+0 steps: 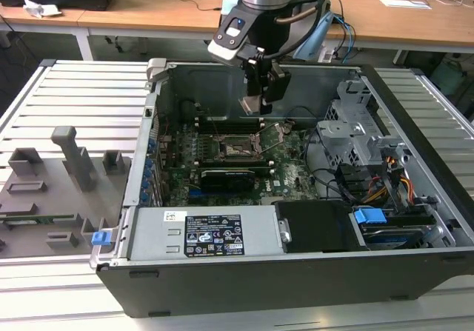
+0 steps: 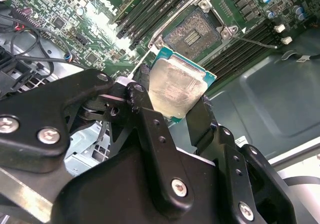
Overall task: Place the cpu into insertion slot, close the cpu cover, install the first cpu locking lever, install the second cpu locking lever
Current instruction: 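Place the cpu into insertion slot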
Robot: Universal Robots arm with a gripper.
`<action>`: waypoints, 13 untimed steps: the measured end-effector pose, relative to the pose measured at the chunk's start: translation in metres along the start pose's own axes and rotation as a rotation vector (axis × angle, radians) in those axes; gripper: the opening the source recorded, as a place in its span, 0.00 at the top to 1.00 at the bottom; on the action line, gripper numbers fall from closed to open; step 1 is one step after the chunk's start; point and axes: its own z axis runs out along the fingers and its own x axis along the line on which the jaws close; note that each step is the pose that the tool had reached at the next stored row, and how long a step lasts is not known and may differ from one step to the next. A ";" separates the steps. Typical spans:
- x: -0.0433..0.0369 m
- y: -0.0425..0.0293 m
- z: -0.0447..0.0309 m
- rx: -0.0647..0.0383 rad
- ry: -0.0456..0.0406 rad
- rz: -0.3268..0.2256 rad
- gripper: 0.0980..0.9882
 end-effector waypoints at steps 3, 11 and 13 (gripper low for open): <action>0.0000 -0.0001 0.0014 0.000 0.0000 0.000 0.51; -0.0002 -0.0014 0.0156 0.000 -0.0108 0.083 0.51; -0.0002 -0.0017 0.0188 0.000 -0.0138 0.118 0.51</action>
